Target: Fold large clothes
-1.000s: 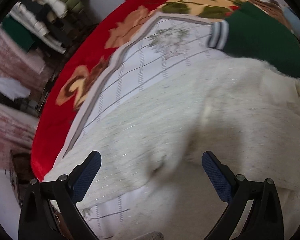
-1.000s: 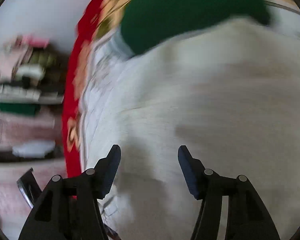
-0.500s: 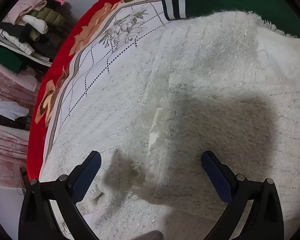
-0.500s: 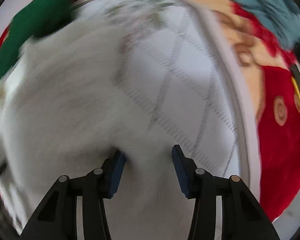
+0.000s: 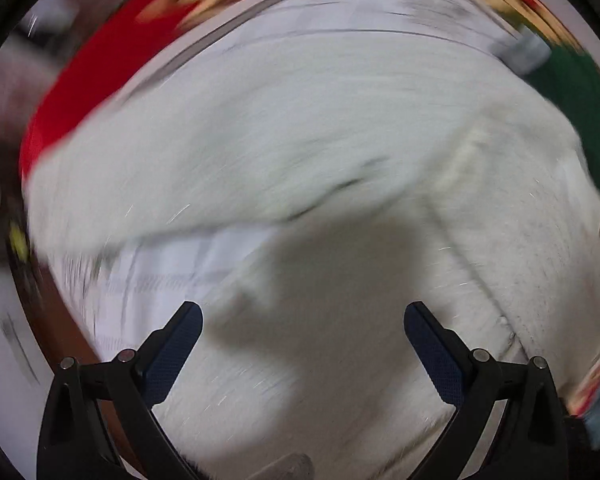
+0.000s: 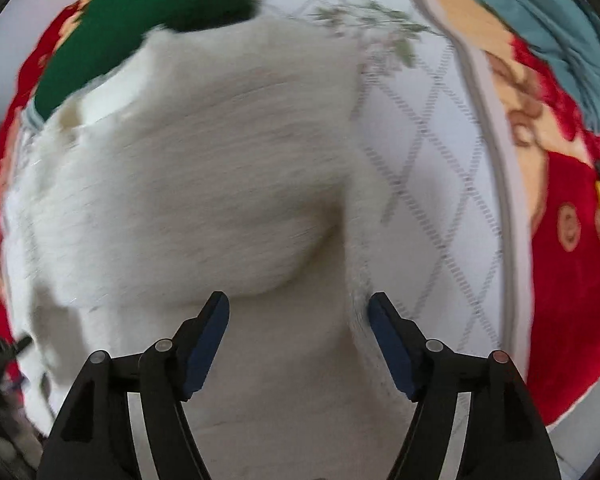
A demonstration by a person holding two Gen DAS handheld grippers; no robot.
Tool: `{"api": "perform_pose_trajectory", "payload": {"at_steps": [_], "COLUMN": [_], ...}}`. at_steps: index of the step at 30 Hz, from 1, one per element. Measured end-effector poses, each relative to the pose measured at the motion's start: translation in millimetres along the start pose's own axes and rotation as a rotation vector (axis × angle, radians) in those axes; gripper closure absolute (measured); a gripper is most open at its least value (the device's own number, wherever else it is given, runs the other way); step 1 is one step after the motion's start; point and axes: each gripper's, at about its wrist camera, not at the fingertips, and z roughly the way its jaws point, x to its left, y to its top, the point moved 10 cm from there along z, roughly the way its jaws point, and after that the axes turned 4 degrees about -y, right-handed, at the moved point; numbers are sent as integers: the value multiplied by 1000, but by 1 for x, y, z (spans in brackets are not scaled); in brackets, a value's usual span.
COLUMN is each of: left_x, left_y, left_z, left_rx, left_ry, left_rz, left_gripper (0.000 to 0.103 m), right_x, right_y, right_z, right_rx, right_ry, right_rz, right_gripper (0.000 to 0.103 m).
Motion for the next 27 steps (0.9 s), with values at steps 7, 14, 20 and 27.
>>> {"api": "perform_pose_trajectory", "payload": {"at_steps": [7, 14, 20, 27], "left_x": [121, 189, 215, 214], "left_y": [2, 47, 84, 118], "left_z": [26, 47, 43, 23], "left_rx": [26, -127, -234, -371], "left_ry": [-179, -377, -326, -141], "left_rz": [-449, -784, -812, -680], "left_gripper": [2, 3, 17, 97], "right_x": [60, 108, 132, 157], "right_y": [-26, -32, -45, -49], "right_z": [8, 10, 21, 37], "right_rx": [38, 39, 41, 28], "right_ry": [58, 116, 150, 88], "right_rz": [-86, -126, -91, -83], "right_gripper": [29, 29, 29, 29]}}
